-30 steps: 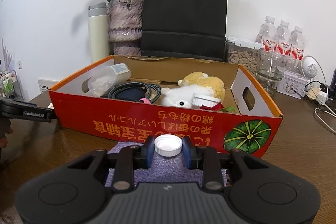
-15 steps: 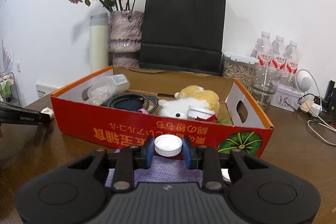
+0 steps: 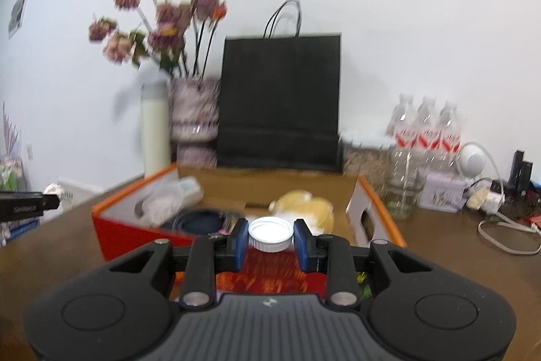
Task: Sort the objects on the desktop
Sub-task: 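Carry the tissue and cap into the red box and open both tools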
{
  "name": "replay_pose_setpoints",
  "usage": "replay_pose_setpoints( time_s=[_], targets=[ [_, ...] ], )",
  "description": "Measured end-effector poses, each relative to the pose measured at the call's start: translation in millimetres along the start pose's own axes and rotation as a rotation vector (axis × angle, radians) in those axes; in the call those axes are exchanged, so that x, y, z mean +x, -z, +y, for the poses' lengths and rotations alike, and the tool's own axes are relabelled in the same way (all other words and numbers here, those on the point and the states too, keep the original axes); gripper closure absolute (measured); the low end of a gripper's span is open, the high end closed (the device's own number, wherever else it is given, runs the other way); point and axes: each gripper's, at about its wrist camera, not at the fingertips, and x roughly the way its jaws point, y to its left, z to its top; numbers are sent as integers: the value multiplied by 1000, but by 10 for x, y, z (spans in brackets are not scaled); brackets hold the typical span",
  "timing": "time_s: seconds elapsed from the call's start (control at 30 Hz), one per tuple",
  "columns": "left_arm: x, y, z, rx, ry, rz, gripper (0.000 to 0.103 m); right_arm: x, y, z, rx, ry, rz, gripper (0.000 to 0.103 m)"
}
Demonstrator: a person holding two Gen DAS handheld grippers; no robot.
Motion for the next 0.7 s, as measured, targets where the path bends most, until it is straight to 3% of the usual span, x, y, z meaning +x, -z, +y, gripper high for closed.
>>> replay_pose_setpoints(
  time_s=[0.2,0.47,0.7],
  targets=[
    [-85,-88,-419,27,68,-82,78,96,-112,-172,18,19,-41,76],
    [165,-82,-1030,63,134,-90,78,348,-113,-334,8,29,-50,76],
    [282,-27,-1251,95,185,-72,78,553,-83,-432,-24,20,-32,76]
  ],
)
